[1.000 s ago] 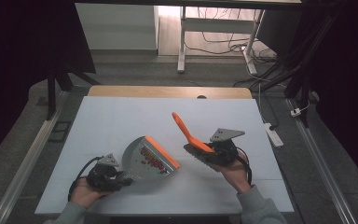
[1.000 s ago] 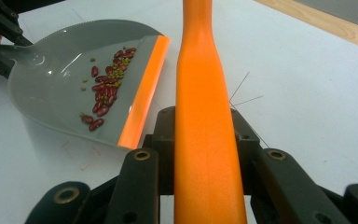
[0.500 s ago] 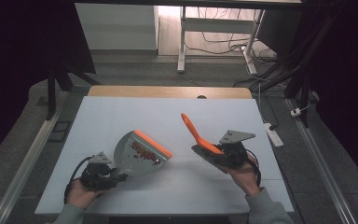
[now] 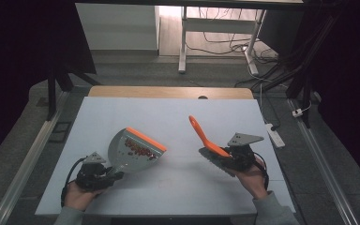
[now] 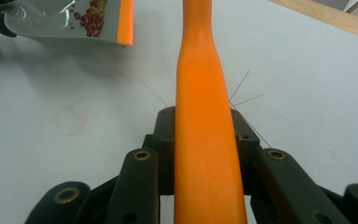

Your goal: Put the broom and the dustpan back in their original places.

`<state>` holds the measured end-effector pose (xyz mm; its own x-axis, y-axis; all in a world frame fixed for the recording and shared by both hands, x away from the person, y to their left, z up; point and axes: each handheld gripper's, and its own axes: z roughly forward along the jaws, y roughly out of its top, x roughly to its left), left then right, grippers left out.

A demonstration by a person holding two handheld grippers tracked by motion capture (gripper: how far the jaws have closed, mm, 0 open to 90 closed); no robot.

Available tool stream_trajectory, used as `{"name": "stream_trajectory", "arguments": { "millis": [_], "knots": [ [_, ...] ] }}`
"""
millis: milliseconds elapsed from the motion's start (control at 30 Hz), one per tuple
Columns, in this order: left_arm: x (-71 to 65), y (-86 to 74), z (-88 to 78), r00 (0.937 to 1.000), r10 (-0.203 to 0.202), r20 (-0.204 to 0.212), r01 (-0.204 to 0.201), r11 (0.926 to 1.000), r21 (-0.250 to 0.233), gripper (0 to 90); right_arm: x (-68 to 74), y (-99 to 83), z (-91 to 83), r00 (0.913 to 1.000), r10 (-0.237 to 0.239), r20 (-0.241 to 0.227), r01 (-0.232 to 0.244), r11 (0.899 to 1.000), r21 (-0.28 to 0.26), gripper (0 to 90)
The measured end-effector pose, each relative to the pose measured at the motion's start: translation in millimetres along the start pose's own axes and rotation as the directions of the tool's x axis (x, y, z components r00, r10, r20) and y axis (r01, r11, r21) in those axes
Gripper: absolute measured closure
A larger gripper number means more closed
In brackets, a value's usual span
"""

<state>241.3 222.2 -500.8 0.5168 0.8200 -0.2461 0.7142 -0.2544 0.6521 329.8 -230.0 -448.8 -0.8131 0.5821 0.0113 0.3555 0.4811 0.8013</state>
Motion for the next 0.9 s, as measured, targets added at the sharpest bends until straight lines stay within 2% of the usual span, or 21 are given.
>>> {"name": "stream_trajectory", "arguments": {
  "millis": [200,367,567,700,900],
  "knots": [
    [1.8,-1.7,-1.8,0.9998,-0.02,-0.006,0.02,0.9998,-0.007,61.6,-2.1,-4.1,-1.2,1.0,0.006,-0.002,-0.006,1.0,0.012,70.9],
    [0.2,-8.0,-2.4,0.9973,-0.069,-0.025,0.068,0.9975,-0.017,61.6,-4.7,-4.1,-0.7,0.9998,0.005,-0.019,-0.004,1.0,0.017,70.9],
    [-0.9,-10.5,-4.6,0.9881,-0.134,-0.075,0.132,0.9907,-0.035,61.6,-4.0,-7.3,4.7,0.9991,0.011,-0.04,-0.01,0.999,0.036,70.8],
    [0.0,-11.4,-4.0,0.9818,-0.154,-0.111,0.151,0.9879,-0.037,61.6,-3.7,-9.2,7.1,0.9984,0.016,-0.054,-0.013,0.999,0.046,70.8],
    [2.7,-14.0,-3.5,0.9704,-0.196,-0.141,0.191,0.9805,-0.049,61.6,-6.5,-14.2,8.7,0.9967,0.058,-0.057,-0.054,0.997,0.058,70.8]
  ]
}}
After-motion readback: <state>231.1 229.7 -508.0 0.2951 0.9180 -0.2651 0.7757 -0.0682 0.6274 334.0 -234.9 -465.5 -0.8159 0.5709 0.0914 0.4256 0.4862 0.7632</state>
